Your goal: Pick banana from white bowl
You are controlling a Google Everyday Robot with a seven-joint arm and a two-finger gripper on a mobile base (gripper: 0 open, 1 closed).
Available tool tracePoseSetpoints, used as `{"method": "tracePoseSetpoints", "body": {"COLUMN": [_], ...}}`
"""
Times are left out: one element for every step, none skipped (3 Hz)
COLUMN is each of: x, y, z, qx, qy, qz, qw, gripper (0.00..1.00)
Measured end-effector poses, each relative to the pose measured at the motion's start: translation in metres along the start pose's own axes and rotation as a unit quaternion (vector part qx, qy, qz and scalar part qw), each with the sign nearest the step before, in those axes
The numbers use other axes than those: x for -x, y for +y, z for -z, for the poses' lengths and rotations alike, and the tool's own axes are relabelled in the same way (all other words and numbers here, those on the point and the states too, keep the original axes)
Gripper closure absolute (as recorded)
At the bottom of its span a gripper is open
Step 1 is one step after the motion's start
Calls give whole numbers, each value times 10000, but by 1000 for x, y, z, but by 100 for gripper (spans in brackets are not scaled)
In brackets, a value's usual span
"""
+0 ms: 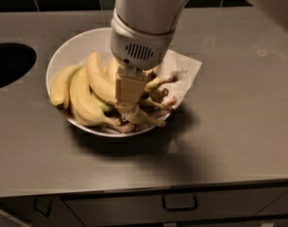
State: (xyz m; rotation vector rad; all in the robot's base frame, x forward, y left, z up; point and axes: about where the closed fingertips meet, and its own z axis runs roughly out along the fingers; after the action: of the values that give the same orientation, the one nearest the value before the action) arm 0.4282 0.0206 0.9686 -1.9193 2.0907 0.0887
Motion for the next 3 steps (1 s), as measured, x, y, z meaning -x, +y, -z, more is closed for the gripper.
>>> {"method": "tracePoseSetpoints", "body": {"x": [3,5,6], "y": [3,6,9], "z": [0,-2,-5], "qx": [0,21,62], "qy": [-2,-3,-17], "qz": [13,13,-5], "qw": [10000,10000,10000], "gripper": [50,49,50]}}
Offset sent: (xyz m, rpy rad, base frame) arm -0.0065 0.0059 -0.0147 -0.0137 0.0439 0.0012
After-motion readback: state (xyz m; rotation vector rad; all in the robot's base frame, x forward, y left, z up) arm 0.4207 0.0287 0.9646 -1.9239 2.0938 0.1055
